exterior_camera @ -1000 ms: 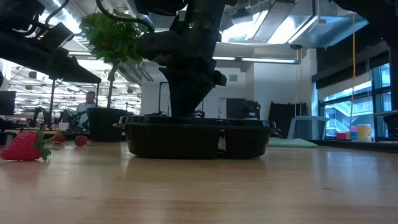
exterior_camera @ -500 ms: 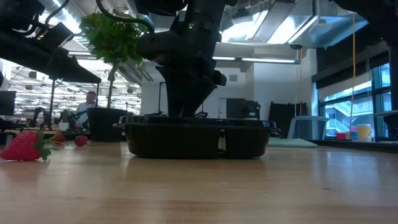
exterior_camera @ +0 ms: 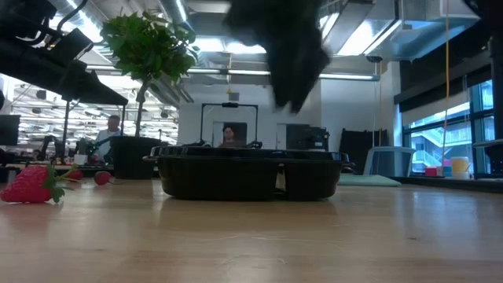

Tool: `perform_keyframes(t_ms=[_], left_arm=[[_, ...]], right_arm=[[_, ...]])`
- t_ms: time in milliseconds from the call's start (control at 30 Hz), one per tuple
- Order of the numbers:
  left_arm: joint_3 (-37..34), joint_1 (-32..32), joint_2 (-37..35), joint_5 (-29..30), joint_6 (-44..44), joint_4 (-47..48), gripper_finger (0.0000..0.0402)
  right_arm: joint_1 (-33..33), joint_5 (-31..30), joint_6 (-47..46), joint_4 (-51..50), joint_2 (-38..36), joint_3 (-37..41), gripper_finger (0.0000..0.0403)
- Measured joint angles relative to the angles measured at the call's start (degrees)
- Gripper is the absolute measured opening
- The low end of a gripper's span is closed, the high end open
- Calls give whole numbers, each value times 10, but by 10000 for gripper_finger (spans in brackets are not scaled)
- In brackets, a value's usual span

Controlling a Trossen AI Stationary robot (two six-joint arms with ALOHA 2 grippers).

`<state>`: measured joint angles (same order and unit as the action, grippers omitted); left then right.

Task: Pick and placing Produce into tupperware
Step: Put the blueberry into the left section of the black bin

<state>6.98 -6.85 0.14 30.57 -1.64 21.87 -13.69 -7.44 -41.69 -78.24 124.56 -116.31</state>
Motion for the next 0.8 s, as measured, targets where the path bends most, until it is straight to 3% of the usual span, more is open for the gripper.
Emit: perform_keyframes(t_ms=[233,400,567,800], left_arm=[[0,0,0,0,0,0,120],[0,0,0,0,0,0,120],[0,0,0,0,2,0,120],[0,0,0,0,11,0,120]], right_arm=[[-77,-60,-57,-121,-77,0,227],[-116,-64,-56,-117,-131,34,227],[-137,-49,-143,-116,-202,142,227],[-165,-5,-338,-93,-346,375,227]])
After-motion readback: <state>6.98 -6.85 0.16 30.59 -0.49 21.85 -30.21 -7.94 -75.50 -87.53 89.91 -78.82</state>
